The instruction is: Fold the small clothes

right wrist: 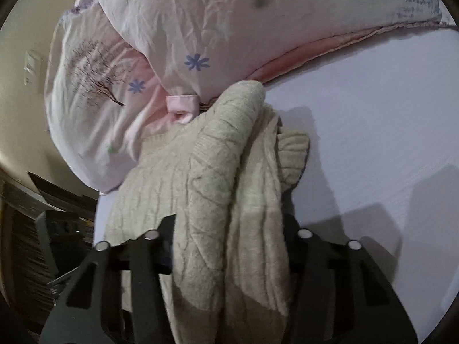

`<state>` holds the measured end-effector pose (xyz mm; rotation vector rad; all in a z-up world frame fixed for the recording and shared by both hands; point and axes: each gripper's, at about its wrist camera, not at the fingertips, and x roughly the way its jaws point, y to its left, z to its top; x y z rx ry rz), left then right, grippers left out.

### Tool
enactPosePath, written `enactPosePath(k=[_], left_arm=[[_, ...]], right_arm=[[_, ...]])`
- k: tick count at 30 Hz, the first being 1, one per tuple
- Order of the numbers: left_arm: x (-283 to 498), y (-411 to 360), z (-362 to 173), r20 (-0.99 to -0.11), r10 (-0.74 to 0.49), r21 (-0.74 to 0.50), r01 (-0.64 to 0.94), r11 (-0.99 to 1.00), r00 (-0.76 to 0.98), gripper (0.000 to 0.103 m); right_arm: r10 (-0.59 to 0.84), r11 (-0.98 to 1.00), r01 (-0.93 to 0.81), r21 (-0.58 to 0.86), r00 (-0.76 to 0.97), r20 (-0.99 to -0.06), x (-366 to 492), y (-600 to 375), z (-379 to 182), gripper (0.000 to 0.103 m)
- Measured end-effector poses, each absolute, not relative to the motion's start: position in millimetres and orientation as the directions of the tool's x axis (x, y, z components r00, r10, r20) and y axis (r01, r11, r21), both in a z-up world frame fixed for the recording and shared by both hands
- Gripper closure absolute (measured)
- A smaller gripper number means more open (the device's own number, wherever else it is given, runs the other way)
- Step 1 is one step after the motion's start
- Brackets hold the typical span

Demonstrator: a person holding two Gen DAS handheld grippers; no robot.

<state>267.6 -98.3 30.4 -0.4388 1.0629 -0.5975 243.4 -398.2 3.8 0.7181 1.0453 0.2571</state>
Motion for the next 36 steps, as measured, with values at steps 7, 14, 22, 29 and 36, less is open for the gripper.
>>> enactPosePath(k=[7,14,22,29,36], left_arm=[[219.9,-22.2,59.7,-0.698,-0.526,-0.415,0.325,0.850,0.485,0.050],[176.3,16.5,79.7,-0.646,-0.350,-0.225,0.268,0.937,0.678,0.036],[160.2,-28.7,76.9,-0.599,-0.433,-0.175,0.417,0.892,0.674,0.032],[138.6,-48.9,48.0,-0.633,-0.370,-0.039,0.448,0.893,0.680,0.038],[104.4,-11.7,63.7,-0.579,-0.311,-0.090,0.320,0.943,0.754,0.021]], right_arm=[[0.637,0.737,-0.070,0.672,0.403,-0.657,235.3,-311.7,7.5,0.057],[0.484,0.803,-0.032,0.596,0.618,-0.619,198.3,-330.5,50.2,0.034],[0.426,0.892,-0.108,0.438,0.520,-0.740,174.8,-281.7,38.3,0.089],[0.387,0.898,-0.039,0.439,0.545,-0.744,162.7,-294.5,30.0,0.091],[0.306,0.929,-0.058,0.367,0.680,-0.667,114.3,-306.0,65.8,0.008]])
